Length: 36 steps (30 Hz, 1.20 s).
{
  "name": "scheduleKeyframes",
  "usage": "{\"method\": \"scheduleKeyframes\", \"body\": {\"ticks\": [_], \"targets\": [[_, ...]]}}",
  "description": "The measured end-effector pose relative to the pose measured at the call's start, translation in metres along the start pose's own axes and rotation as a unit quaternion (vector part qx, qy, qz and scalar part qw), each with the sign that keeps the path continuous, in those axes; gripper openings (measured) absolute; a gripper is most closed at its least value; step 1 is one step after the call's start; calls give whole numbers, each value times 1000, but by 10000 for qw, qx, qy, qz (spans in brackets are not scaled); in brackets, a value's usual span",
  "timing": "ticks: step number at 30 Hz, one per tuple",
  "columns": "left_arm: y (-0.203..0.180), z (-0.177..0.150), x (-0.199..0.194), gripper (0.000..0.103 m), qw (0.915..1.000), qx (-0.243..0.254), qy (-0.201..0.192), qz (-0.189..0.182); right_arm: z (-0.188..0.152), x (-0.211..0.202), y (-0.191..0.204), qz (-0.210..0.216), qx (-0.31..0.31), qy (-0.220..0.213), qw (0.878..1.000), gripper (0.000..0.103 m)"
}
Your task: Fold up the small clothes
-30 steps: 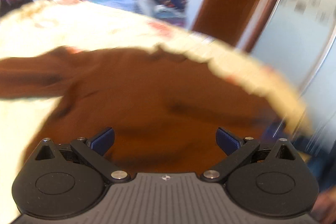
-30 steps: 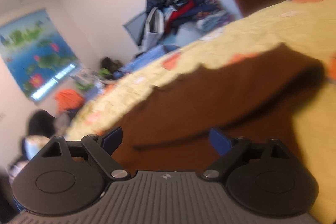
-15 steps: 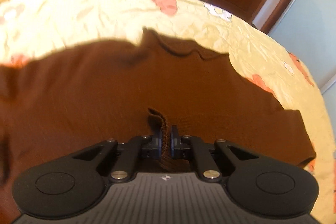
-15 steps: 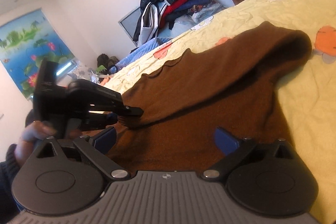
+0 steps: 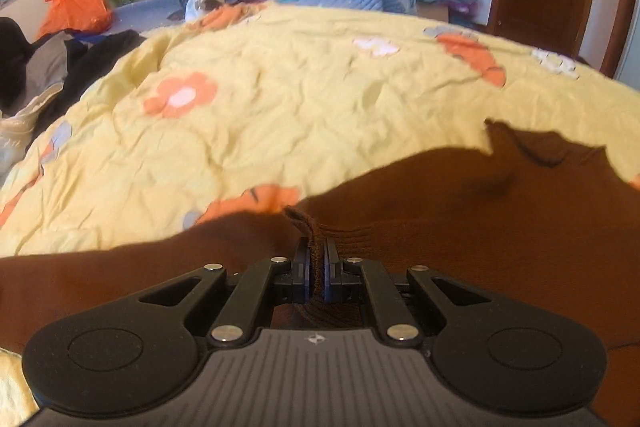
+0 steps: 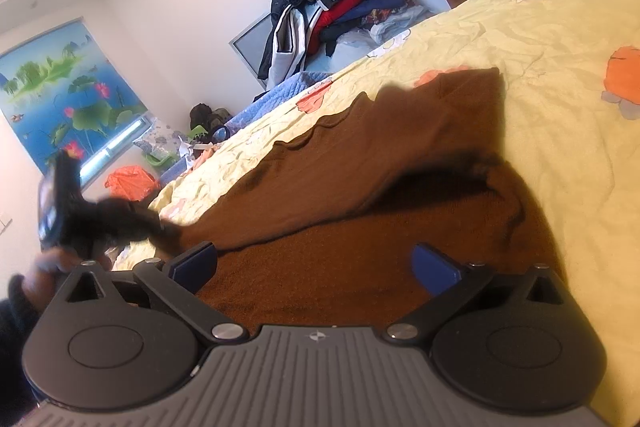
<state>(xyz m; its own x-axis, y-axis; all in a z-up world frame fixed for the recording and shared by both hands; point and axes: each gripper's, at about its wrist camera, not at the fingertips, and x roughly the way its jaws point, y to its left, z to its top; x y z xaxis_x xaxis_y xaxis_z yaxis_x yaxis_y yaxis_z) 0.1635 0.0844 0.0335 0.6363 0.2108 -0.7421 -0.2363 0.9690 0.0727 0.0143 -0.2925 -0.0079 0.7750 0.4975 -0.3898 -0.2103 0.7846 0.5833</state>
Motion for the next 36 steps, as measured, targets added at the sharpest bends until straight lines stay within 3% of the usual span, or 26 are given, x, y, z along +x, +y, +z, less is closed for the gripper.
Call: {"method": "scheduleKeyframes", "body": {"ticks": [15,18,20,21,23,26,29,31,33,36], "targets": [[0,-9,-10,6,9993,349,68,120,1,1,1,-12,-40,18,10000,103],[2,-7,-28,13,9989,357,-91,284,6,1,3,-59,-77,133,9999,103],[5,-7,-54,28,9983,183,-426,355,20,-3,8,-164,-114,172,9997,103],[5,-8,-67,36,9975,67,-675,179,31,-8,10,-123,-141,-17,9998,103],[-6,-9,-79,83,9950,24,-942,-329,56,-7,13,-70,-250,-318,9992,103],[-41,-13,-60,83,9922,329,-696,-975,92,36,15,-562,-614,-97,9965,103],[-59,-17,-20,82,9947,292,-53,-980,107,97,3,-1457,-1075,476,9823,103],[-56,-27,-10,84,9950,421,-266,-870,104,119,-9,-1921,-1386,792,9683,103],[-48,-35,-8,86,9927,552,-432,-977,88,122,-11,-2163,-2105,790,9501,103],[-40,-36,-7,90,9907,634,-558,-1063,86,117,-16,-2024,-1995,686,9563,103]]}}
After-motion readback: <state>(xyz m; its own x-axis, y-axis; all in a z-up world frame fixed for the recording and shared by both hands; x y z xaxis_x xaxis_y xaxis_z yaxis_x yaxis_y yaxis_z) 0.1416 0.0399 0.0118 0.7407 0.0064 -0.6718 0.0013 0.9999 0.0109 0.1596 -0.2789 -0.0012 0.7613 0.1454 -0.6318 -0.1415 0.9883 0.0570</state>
